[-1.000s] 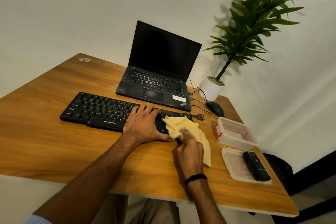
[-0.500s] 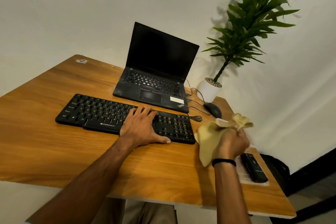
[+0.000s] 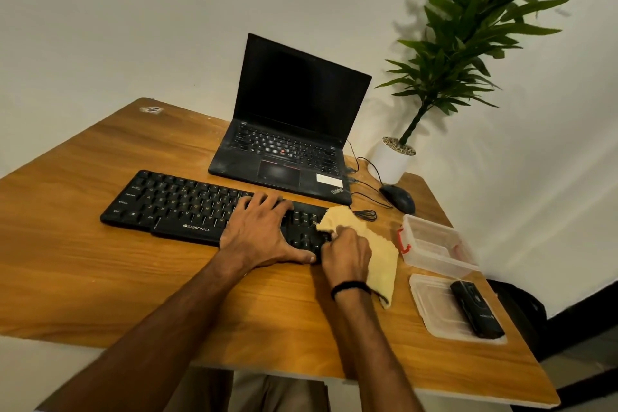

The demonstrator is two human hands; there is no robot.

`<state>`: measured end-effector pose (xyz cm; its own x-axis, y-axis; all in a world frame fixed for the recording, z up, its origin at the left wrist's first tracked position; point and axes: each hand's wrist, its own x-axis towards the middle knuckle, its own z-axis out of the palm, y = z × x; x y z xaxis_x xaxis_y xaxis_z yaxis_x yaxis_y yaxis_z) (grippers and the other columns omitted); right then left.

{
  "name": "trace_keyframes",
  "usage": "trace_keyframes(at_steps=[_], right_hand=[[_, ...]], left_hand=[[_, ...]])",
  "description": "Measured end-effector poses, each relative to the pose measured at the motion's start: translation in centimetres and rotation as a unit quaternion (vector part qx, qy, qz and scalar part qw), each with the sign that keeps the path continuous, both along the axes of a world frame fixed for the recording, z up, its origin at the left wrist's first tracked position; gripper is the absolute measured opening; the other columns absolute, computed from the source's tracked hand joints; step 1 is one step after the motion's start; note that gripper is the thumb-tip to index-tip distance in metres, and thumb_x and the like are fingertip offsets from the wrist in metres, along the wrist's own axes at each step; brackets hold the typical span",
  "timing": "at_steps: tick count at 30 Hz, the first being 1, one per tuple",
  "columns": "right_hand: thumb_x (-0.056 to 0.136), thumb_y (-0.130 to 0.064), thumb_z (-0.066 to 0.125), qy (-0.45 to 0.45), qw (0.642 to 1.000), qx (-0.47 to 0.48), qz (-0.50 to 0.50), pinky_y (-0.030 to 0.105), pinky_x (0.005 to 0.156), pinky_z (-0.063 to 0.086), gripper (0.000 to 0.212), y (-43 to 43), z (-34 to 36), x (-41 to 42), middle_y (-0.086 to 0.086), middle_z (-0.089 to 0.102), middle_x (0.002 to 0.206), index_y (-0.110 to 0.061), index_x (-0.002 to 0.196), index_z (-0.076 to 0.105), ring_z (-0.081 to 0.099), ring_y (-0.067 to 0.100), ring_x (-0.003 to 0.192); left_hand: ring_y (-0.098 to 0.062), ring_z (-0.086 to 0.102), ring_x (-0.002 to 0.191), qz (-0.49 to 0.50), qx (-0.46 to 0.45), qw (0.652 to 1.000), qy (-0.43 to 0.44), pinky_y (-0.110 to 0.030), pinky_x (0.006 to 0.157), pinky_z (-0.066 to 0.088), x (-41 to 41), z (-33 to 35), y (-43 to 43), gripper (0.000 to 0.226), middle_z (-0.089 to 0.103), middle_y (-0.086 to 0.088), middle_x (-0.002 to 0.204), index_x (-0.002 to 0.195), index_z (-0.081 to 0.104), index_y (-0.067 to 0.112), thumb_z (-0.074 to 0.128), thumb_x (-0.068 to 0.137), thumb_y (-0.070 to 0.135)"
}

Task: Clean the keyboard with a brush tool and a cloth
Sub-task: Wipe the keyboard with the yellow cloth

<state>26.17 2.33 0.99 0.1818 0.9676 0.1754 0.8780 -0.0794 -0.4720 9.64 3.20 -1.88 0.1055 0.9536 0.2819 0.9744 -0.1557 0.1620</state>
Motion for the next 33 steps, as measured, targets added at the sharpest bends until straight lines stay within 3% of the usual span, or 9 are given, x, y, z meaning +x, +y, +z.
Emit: trace_keyframes(at_steps=[4, 9, 13, 17, 20, 24, 28, 30, 33], right_hand=[[0.093, -0.011, 0.059, -0.041, 0.998, 0.024, 0.028, 0.044, 0.111, 0.038, 0.045, -1.4, -1.6, 0.0, 0.01, 0.053, 0.14, -0.009, 0.137, 0.052, 0.046, 0.026, 0.13], [0.094, -0.008, 0.054, 0.029, 0.999, 0.014, 0.016, 0.038, 0.095, 0.048, 0.024, 3.5, 0.6, -1.1, 0.014, 0.067, 0.113, -0.009, 0.115, 0.067, 0.059, 0.031, 0.11], [0.094, -0.005, 0.052, 0.008, 0.988, -0.012, 0.154, 0.034, 0.095, 0.049, 0.035, 2.7, 0.7, -1.8, 0.009, 0.068, 0.119, -0.015, 0.125, 0.066, 0.06, 0.027, 0.11], [0.092, -0.003, 0.054, 0.008, 0.995, -0.003, 0.098, 0.039, 0.087, 0.055, 0.031, 4.3, 1.4, 0.6, 0.008, 0.071, 0.104, -0.018, 0.115, 0.069, 0.064, 0.024, 0.098], [0.09, -0.001, 0.055, -0.035, 0.991, -0.002, 0.13, 0.034, 0.093, 0.052, 0.037, 3.7, 0.8, 0.1, 0.01, 0.069, 0.118, -0.013, 0.124, 0.066, 0.063, 0.025, 0.107], [0.093, -0.007, 0.057, -0.039, 0.996, -0.007, 0.081, 0.031, 0.074, 0.054, 0.016, 4.4, 1.6, 2.2, 0.013, 0.07, 0.103, -0.007, 0.102, 0.07, 0.06, 0.019, 0.084], [0.089, 0.001, 0.055, -0.09, 0.987, -0.004, 0.135, 0.029, 0.089, 0.052, 0.037, 3.6, 1.2, 2.2, 0.011, 0.066, 0.124, -0.011, 0.122, 0.066, 0.062, 0.024, 0.106], [0.091, -0.002, 0.056, -0.065, 0.992, -0.003, 0.109, 0.026, 0.077, 0.053, 0.037, 4.0, 1.2, 2.9, 0.012, 0.068, 0.114, -0.012, 0.126, 0.064, 0.062, 0.02, 0.094], [0.091, -0.005, 0.058, -0.053, 0.997, 0.014, 0.058, 0.02, 0.061, 0.041, 0.019, 4.3, 0.6, 2.5, 0.006, 0.067, 0.094, -0.014, 0.103, 0.069, 0.059, 0.018, 0.083]], left_hand=[[-0.019, 0.037, 0.133, 0.0, 0.001, 1.0, 0.003, -0.044, 0.116, 0.028, 0.1, -0.1, 0.1, 0.128, 0.043, 0.007, 0.147, 0.147, 0.045, 0.029, 0.027, 0.053, 0.113], [-0.018, 0.037, 0.133, -0.005, 0.0, 1.0, 0.0, -0.044, 0.116, 0.027, 0.3, 0.1, -0.2, 0.126, 0.043, 0.007, 0.147, 0.148, 0.045, 0.028, 0.031, 0.054, 0.111], [-0.018, 0.036, 0.133, -0.002, 0.003, 1.0, -0.01, -0.043, 0.116, 0.027, 0.3, 0.1, -0.2, 0.125, 0.042, 0.006, 0.147, 0.15, 0.043, 0.027, 0.034, 0.056, 0.109], [-0.019, 0.036, 0.133, 0.009, 0.001, 1.0, -0.011, -0.044, 0.117, 0.025, 0.3, 0.3, -0.1, 0.127, 0.041, 0.007, 0.146, 0.146, 0.045, 0.029, 0.031, 0.051, 0.113], [-0.019, 0.037, 0.132, 0.008, 0.004, 1.0, -0.015, -0.043, 0.117, 0.026, 0.4, 0.1, -0.3, 0.126, 0.043, 0.007, 0.145, 0.146, 0.044, 0.03, 0.032, 0.052, 0.112], [-0.019, 0.036, 0.133, 0.01, 0.005, 1.0, -0.018, -0.043, 0.117, 0.025, 0.3, 0.2, -0.4, 0.127, 0.042, 0.007, 0.145, 0.146, 0.044, 0.03, 0.033, 0.051, 0.113], [-0.019, 0.036, 0.132, 0.012, 0.001, 1.0, -0.025, -0.043, 0.118, 0.025, 0.3, 0.2, -0.3, 0.128, 0.042, 0.007, 0.145, 0.147, 0.043, 0.03, 0.034, 0.05, 0.113], [-0.018, 0.036, 0.133, 0.01, 0.005, 1.0, -0.028, -0.043, 0.118, 0.024, 0.4, 0.2, -0.4, 0.127, 0.042, 0.007, 0.145, 0.147, 0.043, 0.03, 0.035, 0.051, 0.112], [-0.019, 0.035, 0.133, 0.01, 0.0, 1.0, -0.024, -0.043, 0.118, 0.024, 0.3, 0.2, -0.4, 0.127, 0.041, 0.008, 0.146, 0.148, 0.042, 0.031, 0.034, 0.05, 0.112]])
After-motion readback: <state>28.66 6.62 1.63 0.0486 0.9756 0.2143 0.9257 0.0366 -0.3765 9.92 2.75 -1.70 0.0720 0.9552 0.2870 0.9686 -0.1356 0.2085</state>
